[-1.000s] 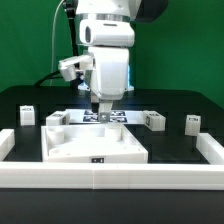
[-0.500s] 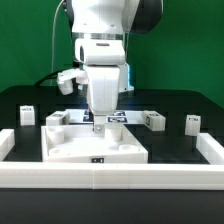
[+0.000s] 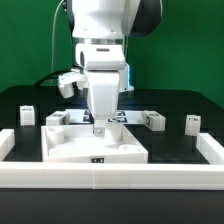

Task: Assemble one leg

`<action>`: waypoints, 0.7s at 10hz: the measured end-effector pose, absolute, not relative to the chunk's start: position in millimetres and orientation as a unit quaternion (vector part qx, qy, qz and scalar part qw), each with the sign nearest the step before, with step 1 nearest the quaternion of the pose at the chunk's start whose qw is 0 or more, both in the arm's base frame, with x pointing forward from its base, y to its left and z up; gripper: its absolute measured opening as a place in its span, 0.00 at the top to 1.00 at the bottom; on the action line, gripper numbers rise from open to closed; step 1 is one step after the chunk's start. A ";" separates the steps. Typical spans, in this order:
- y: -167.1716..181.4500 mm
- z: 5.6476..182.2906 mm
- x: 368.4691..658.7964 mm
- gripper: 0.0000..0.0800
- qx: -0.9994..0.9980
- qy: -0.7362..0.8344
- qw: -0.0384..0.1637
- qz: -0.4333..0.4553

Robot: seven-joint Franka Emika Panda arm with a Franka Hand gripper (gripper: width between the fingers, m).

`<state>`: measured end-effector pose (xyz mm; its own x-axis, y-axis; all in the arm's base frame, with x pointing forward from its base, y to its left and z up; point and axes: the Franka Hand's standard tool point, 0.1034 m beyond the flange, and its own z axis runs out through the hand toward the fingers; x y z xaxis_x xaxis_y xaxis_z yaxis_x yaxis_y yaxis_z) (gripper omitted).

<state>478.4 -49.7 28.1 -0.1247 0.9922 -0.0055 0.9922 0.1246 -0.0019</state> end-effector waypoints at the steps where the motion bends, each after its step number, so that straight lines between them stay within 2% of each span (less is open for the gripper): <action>1: -48.4 23.8 471.0 0.19 0.662 0.750 -0.004 -0.006; 6: -46.5 6.9 459.5 0.19 0.665 0.746 -0.016 -0.010; 7: -46.5 6.9 459.3 0.30 0.665 0.746 -0.016 -0.010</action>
Offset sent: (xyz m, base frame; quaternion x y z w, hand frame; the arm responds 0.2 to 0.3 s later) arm -0.0067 0.0075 -0.0164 0.0120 0.0127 -0.0001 0.9998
